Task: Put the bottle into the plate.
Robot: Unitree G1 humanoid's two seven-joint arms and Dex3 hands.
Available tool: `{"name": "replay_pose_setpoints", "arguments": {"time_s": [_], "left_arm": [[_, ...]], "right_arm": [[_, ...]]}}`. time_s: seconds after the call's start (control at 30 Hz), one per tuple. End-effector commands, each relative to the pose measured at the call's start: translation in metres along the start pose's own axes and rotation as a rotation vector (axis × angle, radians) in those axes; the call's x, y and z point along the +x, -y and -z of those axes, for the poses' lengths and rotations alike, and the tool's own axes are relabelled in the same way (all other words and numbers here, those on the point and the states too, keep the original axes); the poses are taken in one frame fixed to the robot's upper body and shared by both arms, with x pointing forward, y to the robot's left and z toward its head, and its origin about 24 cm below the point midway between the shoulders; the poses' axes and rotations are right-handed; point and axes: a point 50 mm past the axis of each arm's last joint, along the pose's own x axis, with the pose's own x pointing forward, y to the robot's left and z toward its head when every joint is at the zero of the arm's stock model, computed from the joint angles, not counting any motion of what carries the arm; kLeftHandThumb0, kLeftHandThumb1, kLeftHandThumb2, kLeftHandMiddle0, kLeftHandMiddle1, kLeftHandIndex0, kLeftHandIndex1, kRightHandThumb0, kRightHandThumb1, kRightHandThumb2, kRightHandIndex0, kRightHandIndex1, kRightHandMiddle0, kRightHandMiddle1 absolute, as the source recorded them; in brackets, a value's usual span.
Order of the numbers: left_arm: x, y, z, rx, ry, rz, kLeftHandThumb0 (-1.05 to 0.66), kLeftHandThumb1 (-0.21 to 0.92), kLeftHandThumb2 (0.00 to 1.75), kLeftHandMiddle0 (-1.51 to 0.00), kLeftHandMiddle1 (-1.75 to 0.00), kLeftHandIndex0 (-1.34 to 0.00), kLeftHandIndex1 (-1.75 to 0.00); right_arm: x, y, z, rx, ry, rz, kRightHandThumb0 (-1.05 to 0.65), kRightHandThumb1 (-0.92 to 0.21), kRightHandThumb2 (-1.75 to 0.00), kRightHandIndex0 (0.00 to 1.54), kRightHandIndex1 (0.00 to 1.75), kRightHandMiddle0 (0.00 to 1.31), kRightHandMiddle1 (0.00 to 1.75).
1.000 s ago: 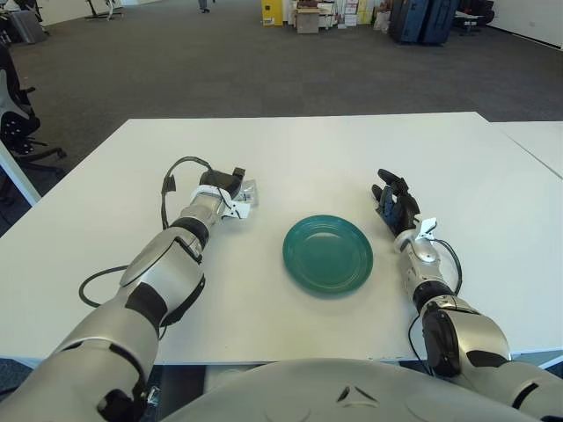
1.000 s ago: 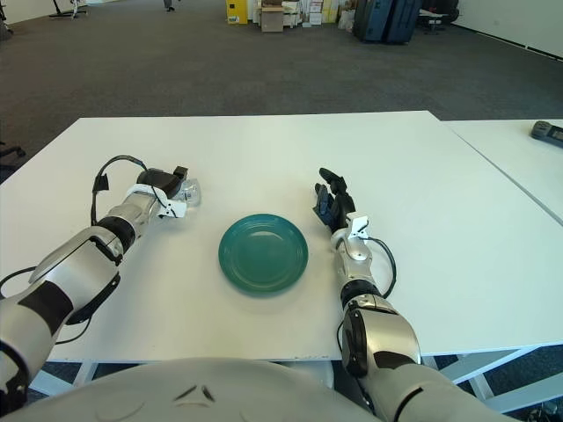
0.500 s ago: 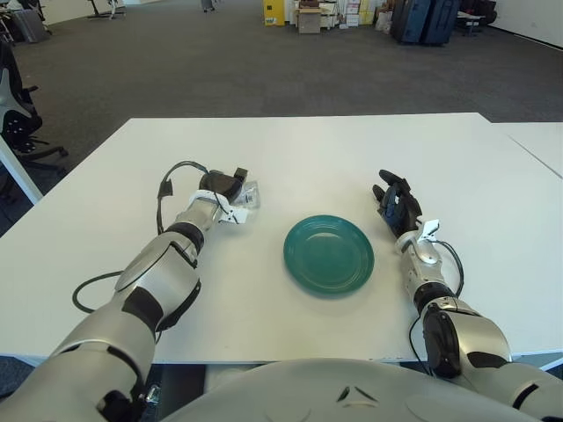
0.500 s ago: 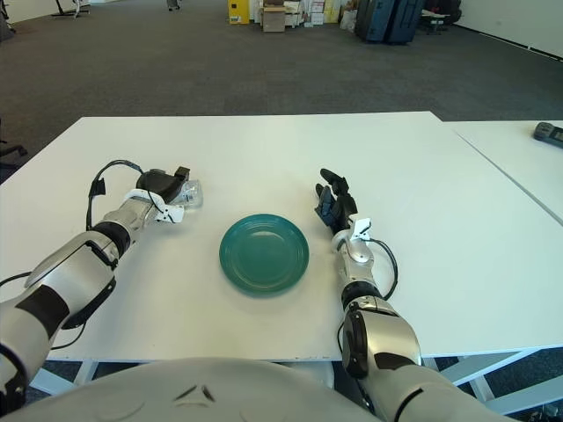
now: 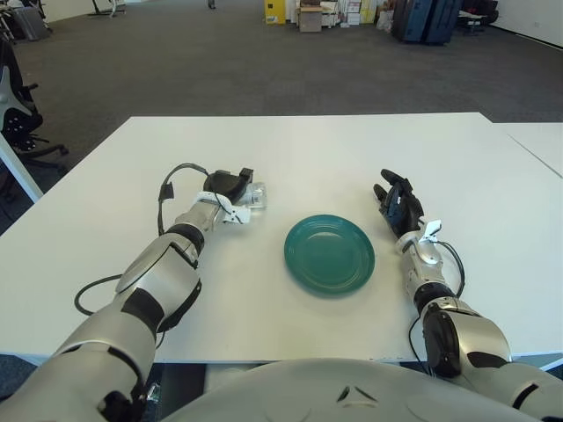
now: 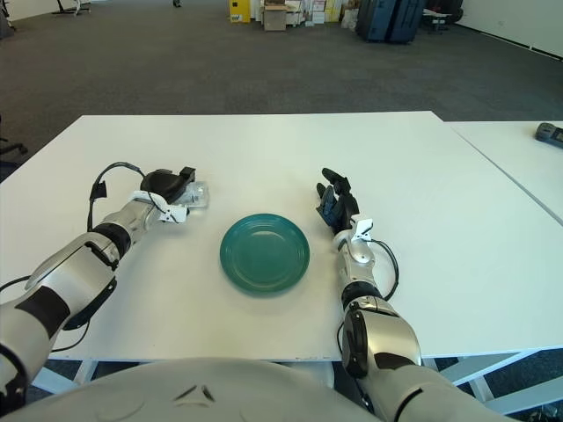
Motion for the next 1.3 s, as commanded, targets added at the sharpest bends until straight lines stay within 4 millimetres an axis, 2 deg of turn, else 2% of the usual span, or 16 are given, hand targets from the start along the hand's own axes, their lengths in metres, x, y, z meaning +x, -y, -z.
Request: {"name": "replay_pose_setpoints", "arguments": {"time_s": [0.0, 0.13, 0.27, 0.7, 1.27], "left_arm": [[0.009, -0.025, -0.023, -0.104, 0.110, -0.175, -0.46, 0.34, 1.28, -1.16, -1.75, -0.59, -1.75], [0.007, -0.025, -0.023, -0.144, 0.134, -0.204, -0.46, 0.34, 1.29, -1.15, -1.75, -0.59, -1.75], [0.002, -0.038, -0.045, -0.158, 0.303, -0.325, -0.46, 0.34, 1.29, -1.16, -1.75, -0.59, -1.75], [-0.008, -0.035, -0.095, -0.070, 0.504, -0.431, -0.46, 0.33, 1.30, -1.18, -1.75, -0.59, -1.75], [-0.031, -0.041, -0.117, -0.020, 0.658, -0.381, -0.47, 0.31, 1.32, -1.19, -1.75, -0.61, -1.75]], "right_arm": [[-0.019, 0.001, 0.032, 0.038, -0.160, 0.021, -0.82, -0.92, -0.97, 0.32, 0.01, 0.00, 0.75], [-0.019, 0.001, 0.032, 0.037, -0.167, 0.024, -0.83, -0.92, -0.97, 0.32, 0.01, 0.00, 0.74], [-0.018, 0.002, 0.033, 0.029, -0.181, 0.023, -0.83, -0.92, -0.94, 0.32, 0.01, 0.00, 0.72], [-0.017, -0.002, 0.035, 0.055, -0.192, 0.033, -0.83, -0.92, -0.90, 0.34, 0.02, 0.00, 0.73], [-0.019, -0.005, 0.037, 0.058, -0.205, 0.010, -0.78, -0.92, -0.90, 0.30, 0.00, 0.00, 0.70]]}}
